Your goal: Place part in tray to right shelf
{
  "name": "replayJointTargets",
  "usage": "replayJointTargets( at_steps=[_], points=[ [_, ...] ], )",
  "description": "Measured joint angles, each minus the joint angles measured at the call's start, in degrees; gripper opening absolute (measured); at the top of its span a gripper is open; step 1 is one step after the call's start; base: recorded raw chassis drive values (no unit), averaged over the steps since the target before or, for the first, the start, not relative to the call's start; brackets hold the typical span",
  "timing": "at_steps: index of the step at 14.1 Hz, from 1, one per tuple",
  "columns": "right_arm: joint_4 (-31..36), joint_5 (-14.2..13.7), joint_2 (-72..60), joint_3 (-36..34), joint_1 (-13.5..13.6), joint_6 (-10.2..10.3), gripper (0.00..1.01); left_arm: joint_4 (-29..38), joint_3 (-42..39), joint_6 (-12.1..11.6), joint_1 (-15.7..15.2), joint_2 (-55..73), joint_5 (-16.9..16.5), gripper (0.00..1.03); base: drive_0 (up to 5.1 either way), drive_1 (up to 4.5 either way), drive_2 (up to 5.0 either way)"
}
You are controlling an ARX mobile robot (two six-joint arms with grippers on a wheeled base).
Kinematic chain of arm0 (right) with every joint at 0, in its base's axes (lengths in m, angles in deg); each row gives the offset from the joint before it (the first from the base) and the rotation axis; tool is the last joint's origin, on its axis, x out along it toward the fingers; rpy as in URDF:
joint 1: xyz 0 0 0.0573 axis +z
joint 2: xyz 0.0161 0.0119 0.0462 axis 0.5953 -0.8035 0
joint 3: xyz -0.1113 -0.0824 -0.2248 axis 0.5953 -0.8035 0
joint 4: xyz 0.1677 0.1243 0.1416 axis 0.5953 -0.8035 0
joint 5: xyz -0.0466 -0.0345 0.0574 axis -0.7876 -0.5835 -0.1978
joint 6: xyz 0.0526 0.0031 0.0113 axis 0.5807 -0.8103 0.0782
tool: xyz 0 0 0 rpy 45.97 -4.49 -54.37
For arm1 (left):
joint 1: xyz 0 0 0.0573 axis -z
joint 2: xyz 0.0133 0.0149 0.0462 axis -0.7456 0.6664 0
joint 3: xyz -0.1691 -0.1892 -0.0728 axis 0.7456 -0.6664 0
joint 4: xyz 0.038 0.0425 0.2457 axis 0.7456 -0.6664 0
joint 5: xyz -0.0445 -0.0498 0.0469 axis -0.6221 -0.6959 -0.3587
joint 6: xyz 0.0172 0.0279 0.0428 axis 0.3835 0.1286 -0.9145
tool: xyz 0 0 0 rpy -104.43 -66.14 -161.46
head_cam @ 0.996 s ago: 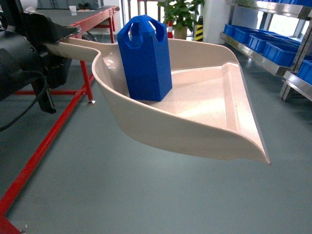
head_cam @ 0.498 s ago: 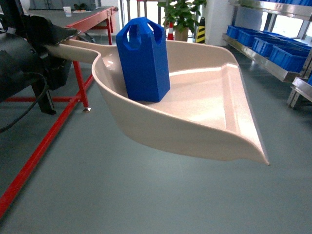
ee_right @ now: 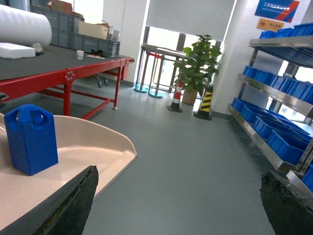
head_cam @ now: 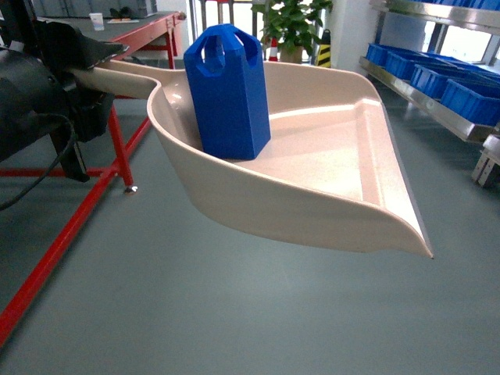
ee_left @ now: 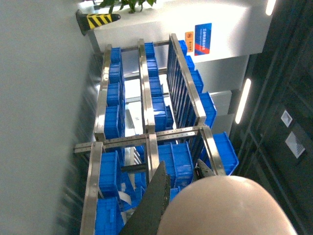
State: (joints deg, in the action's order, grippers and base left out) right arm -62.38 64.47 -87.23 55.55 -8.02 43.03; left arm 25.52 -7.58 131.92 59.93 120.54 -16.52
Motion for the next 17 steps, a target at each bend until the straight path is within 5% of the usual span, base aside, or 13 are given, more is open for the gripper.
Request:
replayJointTargets(
  at_steps=[17],
  points=[
    [0.0, 0.0, 0.0, 0.0, 0.0, 0.0, 0.98, 0.0, -0.1, 0.0, 0.1, 0.0, -0.2, 0.12, 0.0, 4.31, -4.3]
  ],
)
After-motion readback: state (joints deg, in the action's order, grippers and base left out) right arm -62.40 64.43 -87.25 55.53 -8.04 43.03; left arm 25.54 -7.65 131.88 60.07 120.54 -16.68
